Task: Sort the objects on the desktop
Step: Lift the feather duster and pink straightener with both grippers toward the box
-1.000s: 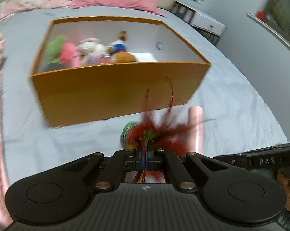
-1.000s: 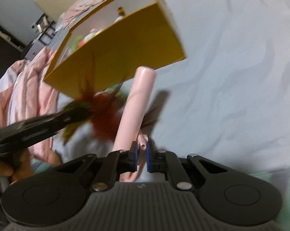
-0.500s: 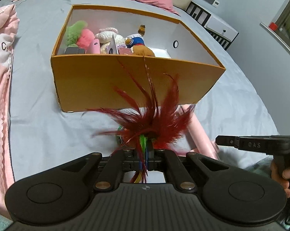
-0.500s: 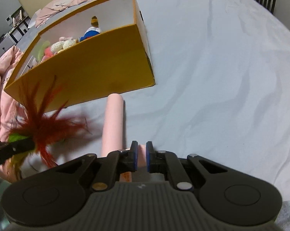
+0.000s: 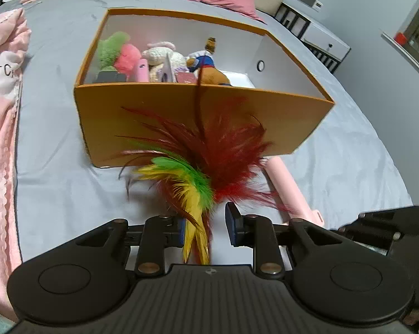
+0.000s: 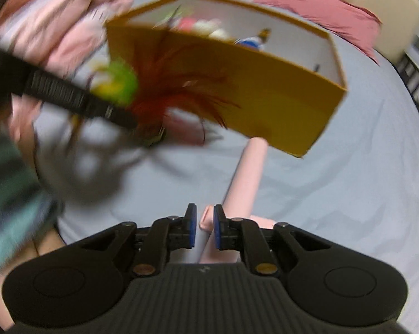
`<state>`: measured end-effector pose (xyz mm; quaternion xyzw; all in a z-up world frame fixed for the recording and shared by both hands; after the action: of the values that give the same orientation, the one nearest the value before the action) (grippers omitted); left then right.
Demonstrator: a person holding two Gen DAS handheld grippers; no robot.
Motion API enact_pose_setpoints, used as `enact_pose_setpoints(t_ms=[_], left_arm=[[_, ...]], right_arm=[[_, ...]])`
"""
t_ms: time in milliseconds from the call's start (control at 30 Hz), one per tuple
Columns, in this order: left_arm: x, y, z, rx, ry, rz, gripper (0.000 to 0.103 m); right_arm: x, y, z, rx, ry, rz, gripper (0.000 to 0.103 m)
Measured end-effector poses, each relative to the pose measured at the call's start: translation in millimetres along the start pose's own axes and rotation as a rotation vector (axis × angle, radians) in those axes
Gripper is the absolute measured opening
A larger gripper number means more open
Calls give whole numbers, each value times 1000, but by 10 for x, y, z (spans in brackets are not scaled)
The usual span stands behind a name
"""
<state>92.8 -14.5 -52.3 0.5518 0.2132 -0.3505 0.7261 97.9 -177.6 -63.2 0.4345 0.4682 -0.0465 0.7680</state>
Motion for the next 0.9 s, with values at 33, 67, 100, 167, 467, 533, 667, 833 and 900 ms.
enact_pose_setpoints(t_ms=[33,67,100,167,467,533,667,833,900], left_arm=[[3,6,-5,-1,5,1,34],[6,10,-4,2,9,4,37],[11,14,3,7,11,7,44],[6,22,20,13,3,20,51],[21,56,-19,-9,-4,26,51],[32,60,-20,-7,-6,24,51],[50,59,-7,0,-5,20,51],[39,89,-51,-22,3,38,51],[30,97,-61,-29,5,44,51]], right_arm=[[26,-3,-40,-37,-1,-17,17],[50,-8,-82,-76,-5,-32,20],[85,-13,-120,-116,-13,-45,21],[163,-58,-243,-217,-43,-79,23],[383,-328,-706,-639,-295,-165,23],[408,-337,-707,-650,-331,-165,23],[473,-366,-683,-692,-416,-166,22],[495,-357,-629,-675,-437,-174,11],[450,-325,-593,-647,-441,-148,10]])
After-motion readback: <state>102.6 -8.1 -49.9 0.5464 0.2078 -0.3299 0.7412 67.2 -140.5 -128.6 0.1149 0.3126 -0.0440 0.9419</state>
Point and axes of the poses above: each gripper's, at about its wrist camera, not at the fingertips, and x roughly the way its jaws point, z to its right, y to its top, the point moved 3 cm from there along x, roughly the way its jaws point, and after that the axes turned 9 degrees about z, right-handed, at the moved point
